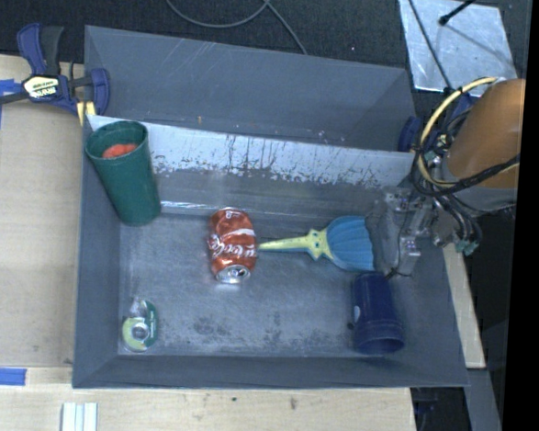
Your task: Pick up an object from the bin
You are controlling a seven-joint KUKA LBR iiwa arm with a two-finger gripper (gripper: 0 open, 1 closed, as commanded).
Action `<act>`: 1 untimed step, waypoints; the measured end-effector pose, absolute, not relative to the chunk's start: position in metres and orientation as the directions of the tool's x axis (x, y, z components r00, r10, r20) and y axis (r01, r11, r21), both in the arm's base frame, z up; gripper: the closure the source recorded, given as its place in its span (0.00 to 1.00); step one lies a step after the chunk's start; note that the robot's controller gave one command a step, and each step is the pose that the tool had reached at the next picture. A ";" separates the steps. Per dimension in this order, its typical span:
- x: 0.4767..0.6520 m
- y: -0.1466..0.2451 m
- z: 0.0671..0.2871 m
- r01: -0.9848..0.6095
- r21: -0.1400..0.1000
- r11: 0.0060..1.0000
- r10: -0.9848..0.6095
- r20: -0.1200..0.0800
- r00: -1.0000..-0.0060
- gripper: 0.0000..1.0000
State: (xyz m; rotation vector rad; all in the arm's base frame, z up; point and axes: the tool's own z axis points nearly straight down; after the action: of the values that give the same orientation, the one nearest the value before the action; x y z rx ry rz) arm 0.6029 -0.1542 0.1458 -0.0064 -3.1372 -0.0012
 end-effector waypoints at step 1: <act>0.605 -0.154 0.151 0.001 -0.001 1.000 0.001 -0.004 -1.000 0.00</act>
Offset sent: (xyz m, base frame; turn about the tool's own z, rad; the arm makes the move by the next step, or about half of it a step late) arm 0.0227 0.0284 -0.0758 0.1572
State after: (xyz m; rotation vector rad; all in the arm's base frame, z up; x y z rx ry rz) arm 0.6048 -0.1537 0.1509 -0.0019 -3.1452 0.0012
